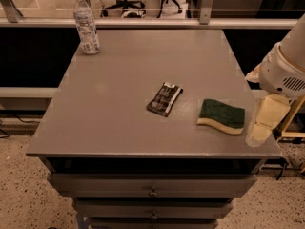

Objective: Move sponge near blue plastic bottle

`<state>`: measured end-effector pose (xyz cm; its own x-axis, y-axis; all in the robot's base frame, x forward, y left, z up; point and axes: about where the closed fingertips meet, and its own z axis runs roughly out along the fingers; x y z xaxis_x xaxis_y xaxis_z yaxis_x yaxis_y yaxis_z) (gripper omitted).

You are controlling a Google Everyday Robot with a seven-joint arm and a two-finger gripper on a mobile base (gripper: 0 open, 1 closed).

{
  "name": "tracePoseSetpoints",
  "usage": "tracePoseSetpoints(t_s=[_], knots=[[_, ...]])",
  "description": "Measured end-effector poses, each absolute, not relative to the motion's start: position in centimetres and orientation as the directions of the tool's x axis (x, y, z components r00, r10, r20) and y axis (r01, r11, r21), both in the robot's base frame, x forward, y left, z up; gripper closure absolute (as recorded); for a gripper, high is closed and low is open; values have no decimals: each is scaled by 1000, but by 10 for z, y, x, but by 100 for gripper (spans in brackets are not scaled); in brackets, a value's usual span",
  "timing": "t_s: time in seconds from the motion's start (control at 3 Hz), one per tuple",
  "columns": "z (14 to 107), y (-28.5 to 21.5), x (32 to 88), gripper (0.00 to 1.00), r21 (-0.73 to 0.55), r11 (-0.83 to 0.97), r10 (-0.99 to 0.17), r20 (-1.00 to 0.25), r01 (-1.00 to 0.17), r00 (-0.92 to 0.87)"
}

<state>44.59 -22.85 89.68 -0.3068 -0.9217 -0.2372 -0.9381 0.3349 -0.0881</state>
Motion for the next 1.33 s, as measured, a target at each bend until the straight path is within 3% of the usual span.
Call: tracePoseSetpoints(t_s=[1.33], knots=[[841,-211,480,0,-44,338,-917,-239,-940,-319]])
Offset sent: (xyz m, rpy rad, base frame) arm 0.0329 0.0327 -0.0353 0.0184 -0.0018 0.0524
